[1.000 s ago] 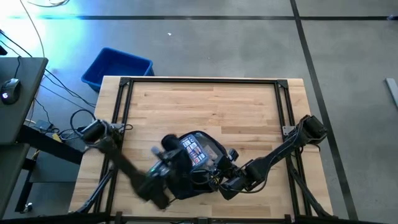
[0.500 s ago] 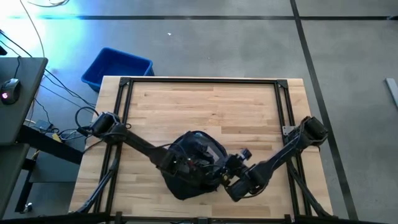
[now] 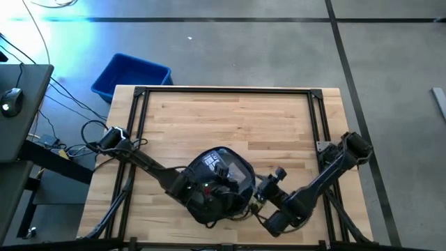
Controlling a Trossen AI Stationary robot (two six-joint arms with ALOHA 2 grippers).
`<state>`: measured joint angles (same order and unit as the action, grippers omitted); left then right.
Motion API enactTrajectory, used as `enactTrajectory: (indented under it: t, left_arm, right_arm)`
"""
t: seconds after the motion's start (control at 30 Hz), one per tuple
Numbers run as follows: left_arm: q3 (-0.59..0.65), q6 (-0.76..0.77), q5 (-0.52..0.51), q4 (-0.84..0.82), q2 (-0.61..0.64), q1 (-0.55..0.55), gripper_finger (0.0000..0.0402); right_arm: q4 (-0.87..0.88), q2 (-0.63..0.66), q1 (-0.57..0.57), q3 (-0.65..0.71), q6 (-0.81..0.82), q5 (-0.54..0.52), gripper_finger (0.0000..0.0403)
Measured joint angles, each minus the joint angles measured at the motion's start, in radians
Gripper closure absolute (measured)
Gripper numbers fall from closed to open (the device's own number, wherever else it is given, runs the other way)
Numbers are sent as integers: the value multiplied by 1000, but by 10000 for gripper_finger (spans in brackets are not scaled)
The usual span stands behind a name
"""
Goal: Unpack backpack
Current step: Close the black backpack
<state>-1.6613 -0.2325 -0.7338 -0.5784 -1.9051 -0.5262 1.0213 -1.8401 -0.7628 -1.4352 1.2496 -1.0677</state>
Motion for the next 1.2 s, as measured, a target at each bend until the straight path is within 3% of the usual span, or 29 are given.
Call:
enactTrajectory:
  t: [0.13, 0.27, 0.5, 0.73, 0.93, 1.07, 1.2]
  left_arm:
    - [12, -5, 28, -1, -23, 62, 282]
    - [12, -19, 63, 12, -30, 145, 262]
    - [-35, -124, 62, -18, 12, 157, 250]
    - [-44, 113, 97, -301, 33, -18, 250]
    - [106, 432, 102, -440, 35, -217, 250]
    - [243, 555, 104, -276, 35, -341, 250]
    - [366, 527, 41, 44, 35, -409, 250]
  right_arm:
    - [-89, 0, -37, -47, -134, -59, 265]
    - [-162, -1, -46, -53, -259, -19, 265]
    - [-194, -36, -13, 5, -235, 13, 265]
    - [-374, -54, 85, 123, -234, 113, 265]
    - [-514, -53, 194, 221, -262, 303, 265]
    - [-469, -53, 207, 192, -280, 288, 265]
    - [-468, -48, 185, 116, -394, 248, 265]
